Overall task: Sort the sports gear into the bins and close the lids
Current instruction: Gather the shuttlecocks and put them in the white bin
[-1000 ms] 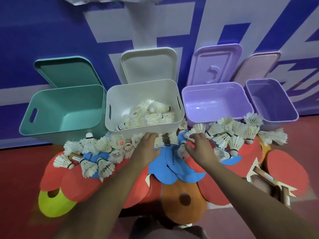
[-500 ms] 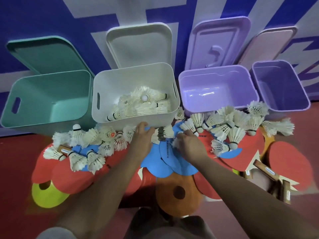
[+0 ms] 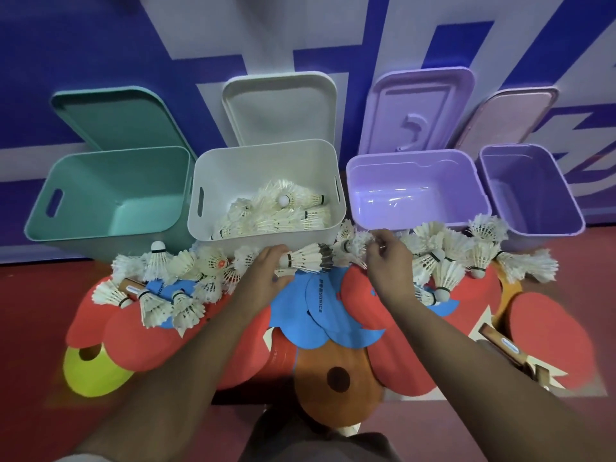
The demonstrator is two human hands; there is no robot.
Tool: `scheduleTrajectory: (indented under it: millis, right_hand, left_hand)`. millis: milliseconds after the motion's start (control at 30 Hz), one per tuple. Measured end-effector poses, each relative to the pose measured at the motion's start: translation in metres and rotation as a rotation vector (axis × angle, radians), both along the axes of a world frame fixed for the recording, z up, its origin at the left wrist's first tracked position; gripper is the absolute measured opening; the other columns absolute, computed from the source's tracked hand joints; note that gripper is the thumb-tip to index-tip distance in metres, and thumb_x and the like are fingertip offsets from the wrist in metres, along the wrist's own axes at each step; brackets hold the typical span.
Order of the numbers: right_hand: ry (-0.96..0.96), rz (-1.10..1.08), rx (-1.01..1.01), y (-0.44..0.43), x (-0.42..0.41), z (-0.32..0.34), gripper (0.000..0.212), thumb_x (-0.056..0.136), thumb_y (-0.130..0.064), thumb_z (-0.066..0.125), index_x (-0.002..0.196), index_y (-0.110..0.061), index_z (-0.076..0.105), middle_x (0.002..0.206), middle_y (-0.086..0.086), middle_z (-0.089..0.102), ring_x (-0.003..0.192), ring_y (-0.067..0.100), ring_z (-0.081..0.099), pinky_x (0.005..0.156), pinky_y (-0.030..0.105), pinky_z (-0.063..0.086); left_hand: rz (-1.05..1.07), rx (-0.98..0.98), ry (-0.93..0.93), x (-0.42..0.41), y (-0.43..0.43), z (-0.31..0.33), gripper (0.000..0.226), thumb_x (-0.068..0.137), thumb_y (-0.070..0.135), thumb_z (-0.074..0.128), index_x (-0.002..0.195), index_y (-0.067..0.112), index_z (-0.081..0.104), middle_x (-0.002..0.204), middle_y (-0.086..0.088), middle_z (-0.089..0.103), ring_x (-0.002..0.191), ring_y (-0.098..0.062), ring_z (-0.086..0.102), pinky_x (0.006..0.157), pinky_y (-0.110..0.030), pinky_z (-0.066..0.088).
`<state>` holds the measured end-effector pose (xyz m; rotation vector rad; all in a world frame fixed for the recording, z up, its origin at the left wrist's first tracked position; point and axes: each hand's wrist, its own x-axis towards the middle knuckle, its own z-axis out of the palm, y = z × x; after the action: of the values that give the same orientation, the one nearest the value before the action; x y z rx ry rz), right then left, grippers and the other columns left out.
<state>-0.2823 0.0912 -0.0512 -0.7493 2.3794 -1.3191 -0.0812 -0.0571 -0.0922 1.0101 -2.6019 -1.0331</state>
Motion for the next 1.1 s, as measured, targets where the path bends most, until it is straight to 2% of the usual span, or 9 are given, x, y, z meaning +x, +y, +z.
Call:
scheduleTrajectory:
  millis: [167,333,500,633,733,800,867,967,1100]
  right_hand:
    - [-0.175,0.03,-0.065,-0.012,0.001,0.023,0.018,0.092,-0.003,0.047,0.097,-0.006,0.064,0.072,0.009,0.063,0.052,0.0,0.056,0.05,0.017,0.043]
    - [-0.397,0.136,-0.026,-0.018,0.02,0.028,0.018,0.092,-0.003,0.048,0.102,-0.013,0.059,0.083,0.015,0.06,0.065,0.022,0.063,0.054,0.032,0.053]
    - [-0.441,0.115,-0.137,-0.025,0.035,0.043,0.02,0.087,-0.003,0.052,0.102,-0.015,0.059,0.073,0.01,0.05,0.062,0.022,0.05,0.06,0.041,0.051]
    - [-0.461,0.182,-0.096,-0.04,0.05,0.051,0.014,0.085,-0.001,0.055,0.095,-0.011,0.057,0.07,0.004,0.051,0.06,0.018,0.05,0.058,0.034,0.047]
    - [-0.444,0.178,-0.093,-0.056,0.06,0.053,0.013,0.084,-0.002,0.056,0.082,-0.014,0.059,0.068,0.003,0.056,0.061,0.019,0.053,0.06,0.033,0.046]
    - [-0.426,0.207,-0.1,-0.067,0.065,0.055,0.012,0.087,-0.011,0.057,0.078,-0.005,0.064,0.07,0.01,0.061,0.067,0.018,0.055,0.067,0.038,0.05]
    - [-0.454,0.254,-0.094,-0.077,0.069,0.058,0.043,0.088,-0.034,0.056,0.089,0.008,0.063,0.085,0.029,0.061,0.071,0.024,0.057,0.079,0.048,0.053]
    - [-0.463,0.352,-0.036,-0.088,0.069,0.066,0.075,0.081,-0.062,0.056,0.098,0.01,0.059,0.096,0.03,0.061,0.083,0.037,0.062,0.091,0.055,0.048]
    - [-0.438,0.348,-0.018,-0.11,0.059,0.062,0.035,0.088,-0.033,0.067,0.099,0.0,0.069,0.101,0.023,0.068,0.083,0.027,0.065,0.092,0.05,0.052]
  left_hand:
    - [0.056,0.063,0.118,0.005,0.007,0.019,0.049,0.084,0.013,0.073,0.13,0.017,0.057,0.126,0.004,0.049,0.114,-0.008,0.05,0.085,0.003,0.032]
    - [0.09,0.125,0.113,0.005,0.011,0.044,0.062,0.084,0.022,0.075,0.138,0.029,0.046,0.136,0.013,0.044,0.069,0.002,0.05,0.069,-0.004,0.04]
    - [0.056,0.124,0.151,0.013,0.009,0.067,0.075,0.081,0.027,0.077,0.143,0.034,0.034,0.14,0.011,0.042,0.116,-0.002,0.046,0.098,-0.019,0.042]
    - [0.061,0.156,0.163,0.014,0.003,0.085,0.083,0.076,0.034,0.081,0.141,0.04,0.029,0.128,0.01,0.047,0.087,-0.014,0.054,0.085,-0.022,0.047]
    - [0.025,0.121,0.118,0.015,-0.004,0.092,0.083,0.072,0.04,0.082,0.136,0.031,0.031,0.132,0.008,0.052,0.097,-0.016,0.06,0.083,-0.02,0.044]
    - [0.048,0.1,0.109,0.015,-0.012,0.096,0.077,0.07,0.045,0.082,0.129,0.026,0.036,0.129,0.005,0.054,0.109,-0.012,0.056,0.087,-0.021,0.042]
    - [0.068,0.079,0.122,0.015,-0.024,0.102,0.067,0.07,0.047,0.082,0.121,0.027,0.043,0.119,0.007,0.057,0.108,-0.01,0.055,0.088,-0.027,0.045]
    - [0.046,0.011,0.137,0.011,-0.048,0.108,0.062,0.072,0.04,0.081,0.124,0.024,0.053,0.12,0.007,0.052,0.108,-0.008,0.052,0.092,-0.024,0.042]
    - [-0.064,-0.033,0.023,-0.003,-0.082,0.109,0.065,0.083,0.035,0.073,0.14,0.024,0.046,0.126,0.005,0.044,0.115,-0.011,0.047,0.098,-0.019,0.033]
